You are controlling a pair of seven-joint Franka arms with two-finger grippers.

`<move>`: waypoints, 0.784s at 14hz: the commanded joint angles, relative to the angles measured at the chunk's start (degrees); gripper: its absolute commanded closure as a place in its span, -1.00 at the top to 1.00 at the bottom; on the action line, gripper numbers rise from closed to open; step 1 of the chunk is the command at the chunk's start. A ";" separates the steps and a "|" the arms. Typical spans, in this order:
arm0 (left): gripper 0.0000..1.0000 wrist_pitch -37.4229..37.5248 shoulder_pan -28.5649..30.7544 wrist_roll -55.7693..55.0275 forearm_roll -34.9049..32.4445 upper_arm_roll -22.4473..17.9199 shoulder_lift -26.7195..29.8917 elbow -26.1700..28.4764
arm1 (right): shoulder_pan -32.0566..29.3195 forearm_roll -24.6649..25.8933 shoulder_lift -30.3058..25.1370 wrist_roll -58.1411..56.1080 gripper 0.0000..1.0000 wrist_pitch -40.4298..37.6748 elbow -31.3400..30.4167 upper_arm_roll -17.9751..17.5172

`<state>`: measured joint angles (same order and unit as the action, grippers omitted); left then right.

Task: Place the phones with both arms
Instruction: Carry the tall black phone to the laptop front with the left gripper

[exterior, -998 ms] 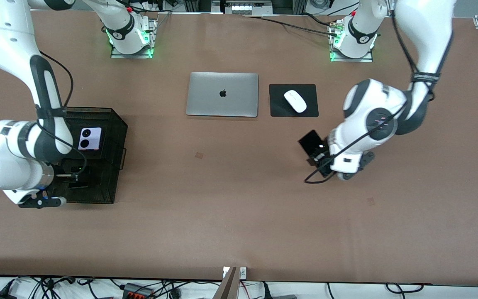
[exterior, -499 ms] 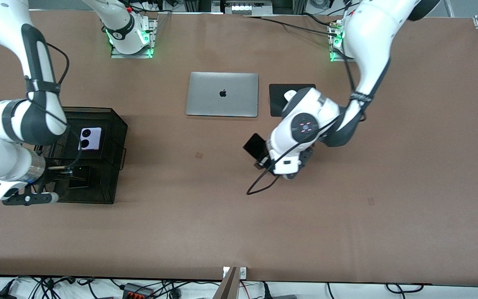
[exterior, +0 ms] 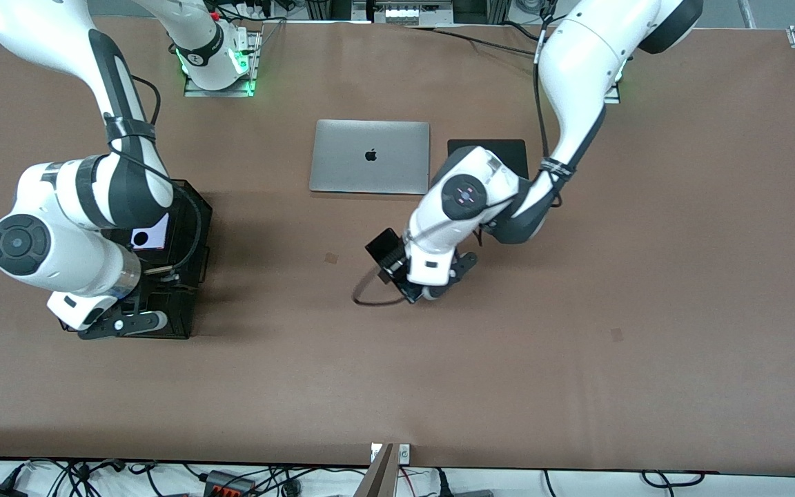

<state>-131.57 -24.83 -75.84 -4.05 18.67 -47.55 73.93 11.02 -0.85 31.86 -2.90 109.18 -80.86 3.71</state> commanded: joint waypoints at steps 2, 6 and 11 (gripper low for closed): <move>-0.07 -6.31 -3.38 9.90 -10.51 -0.74 -3.68 -2.03 | -0.56 -5.12 -0.48 -0.18 1.00 -1.34 0.35 0.25; -0.06 -10.01 -6.45 16.68 -18.18 -1.18 -6.94 -2.12 | 0.23 -5.22 -0.39 -0.27 1.00 -0.72 0.52 0.07; -0.05 -11.25 -7.42 16.95 -21.09 -1.18 -8.78 -2.74 | 2.69 -4.86 0.22 0.00 1.00 0.60 0.44 0.16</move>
<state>-142.68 -31.34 -60.17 -24.05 18.12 -55.30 73.56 13.29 -5.24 31.95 -2.95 109.32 -80.65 3.75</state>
